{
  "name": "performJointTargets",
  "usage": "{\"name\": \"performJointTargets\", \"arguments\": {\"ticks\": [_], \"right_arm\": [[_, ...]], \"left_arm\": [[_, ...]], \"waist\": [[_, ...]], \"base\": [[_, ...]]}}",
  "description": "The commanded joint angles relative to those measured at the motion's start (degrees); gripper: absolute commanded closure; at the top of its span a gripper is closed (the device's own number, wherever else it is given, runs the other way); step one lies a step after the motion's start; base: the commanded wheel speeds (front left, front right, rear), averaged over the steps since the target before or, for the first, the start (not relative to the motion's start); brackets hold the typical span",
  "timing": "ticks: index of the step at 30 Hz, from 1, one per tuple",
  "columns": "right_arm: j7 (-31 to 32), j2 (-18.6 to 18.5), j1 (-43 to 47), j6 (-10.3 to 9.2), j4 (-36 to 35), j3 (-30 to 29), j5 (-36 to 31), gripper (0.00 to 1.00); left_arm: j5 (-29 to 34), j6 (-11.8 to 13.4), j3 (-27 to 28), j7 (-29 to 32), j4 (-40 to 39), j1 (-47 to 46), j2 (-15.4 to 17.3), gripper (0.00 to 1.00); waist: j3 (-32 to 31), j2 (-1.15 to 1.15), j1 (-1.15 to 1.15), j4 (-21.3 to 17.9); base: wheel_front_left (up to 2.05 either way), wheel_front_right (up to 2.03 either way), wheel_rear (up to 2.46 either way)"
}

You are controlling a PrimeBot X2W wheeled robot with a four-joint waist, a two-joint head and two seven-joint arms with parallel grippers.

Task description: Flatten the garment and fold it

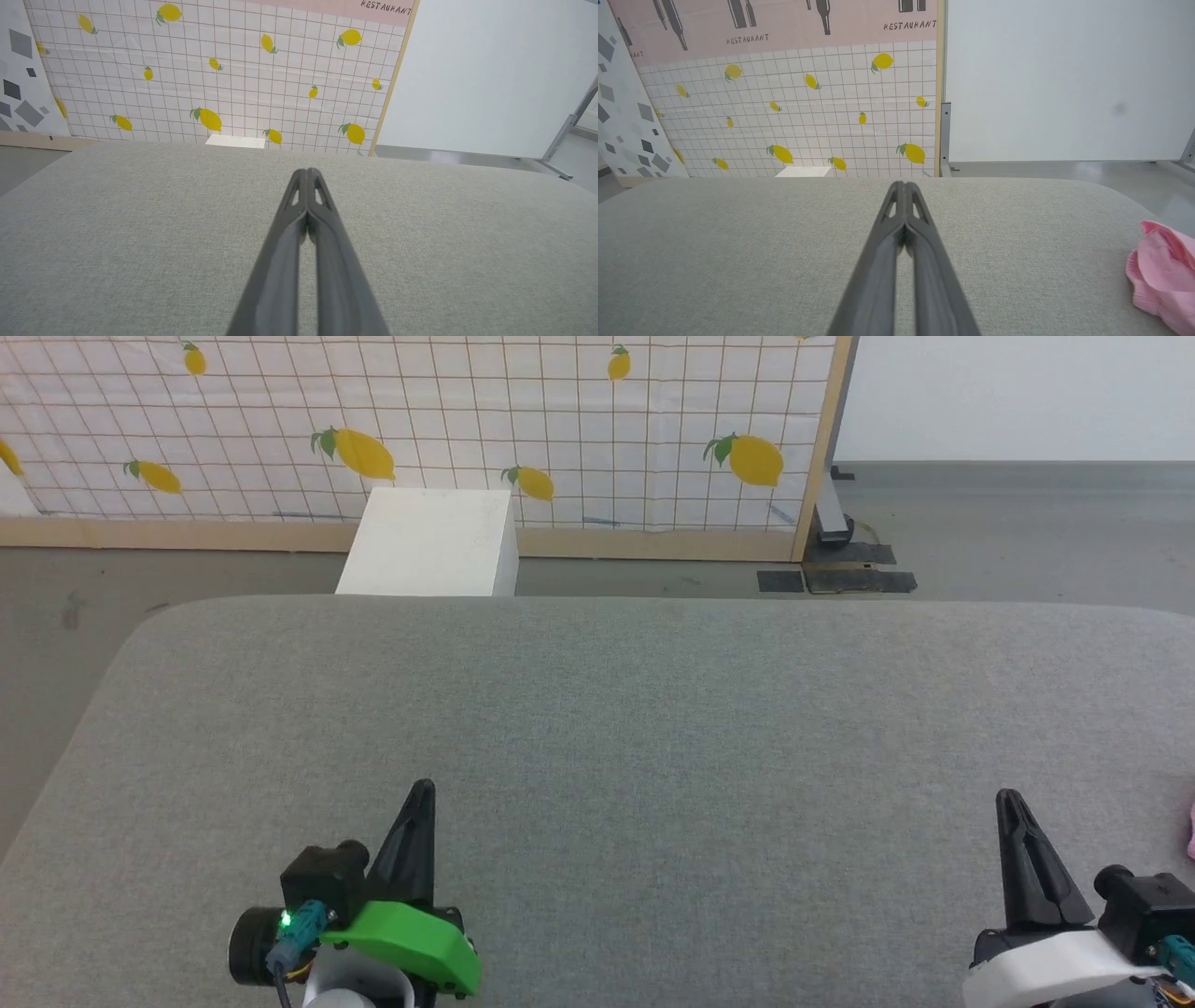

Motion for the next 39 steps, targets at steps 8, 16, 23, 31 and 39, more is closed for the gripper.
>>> {"name": "performJointTargets", "arguments": {"ticks": [8, 16, 23, 31, 39], "right_arm": [[1.0, 0.0, -1.1, -0.02, -0.4, 0.7, -0.9, 1.0], [1.7, 0.0, -1.4, -0.02, -0.5, 1.1, -1.3, 1.0], [2.4, 0.0, -1.8, -0.03, -0.6, 1.5, -1.7, 1.0], [3.1, 0.0, -2.2, -0.03, -0.8, 2.0, -2.1, 1.0], [3.9, 0.0, -2.5, -0.04, -0.9, 2.4, -2.5, 1.0]], "left_arm": [[1.4, 0.5, 0.8, 1.2, -1.2, 0.5, 0.0, 1.0], [2.2, 0.8, 1.3, 2.2, -2.1, 0.6, -0.1, 1.0], [3.0, 1.0, 1.8, 3.0, -2.8, 0.8, -0.1, 1.0], [3.9, 1.2, 2.3, 3.9, -3.6, 0.9, -0.1, 1.0], [4.7, 1.4, 2.8, 4.9, -4.4, 1.1, -0.1, 1.0]], "waist": [[0.2, 0.0, 0.0, -0.2], [0.4, 0.0, 0.0, -0.5], [0.6, 0.0, 0.0, -0.6], [0.8, 0.0, 0.0, -0.9], [1.0, 0.0, 0.0, -1.1]], "base": [[0.0, 0.0, 0.0], [0.0, 0.0, 0.0], [0.0, 0.0, 0.0], [0.0, 0.0, 0.0], [0.0, 0.0, 0.0]]}}
